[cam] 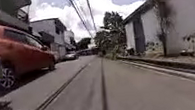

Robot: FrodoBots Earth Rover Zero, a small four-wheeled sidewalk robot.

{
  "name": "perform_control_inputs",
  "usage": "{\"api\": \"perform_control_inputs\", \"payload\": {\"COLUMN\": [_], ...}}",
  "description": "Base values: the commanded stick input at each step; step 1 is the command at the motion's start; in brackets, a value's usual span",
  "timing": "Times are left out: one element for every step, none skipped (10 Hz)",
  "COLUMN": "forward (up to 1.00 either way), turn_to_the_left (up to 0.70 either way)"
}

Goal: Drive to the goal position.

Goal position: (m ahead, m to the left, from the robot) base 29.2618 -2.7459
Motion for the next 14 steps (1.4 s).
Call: {"api": "perform_control_inputs", "payload": {"forward": [1.0,1.0,1.0,1.0,1.0,1.0,1.0,1.0,1.0,1.0,1.0,1.0,1.0,1.0], "turn_to_the_left": [0.0,0.0,0.0,0.0,0.0,0.0,0.0,0.0,0.0,0.0,0.0,0.0,0.0,0.0]}}
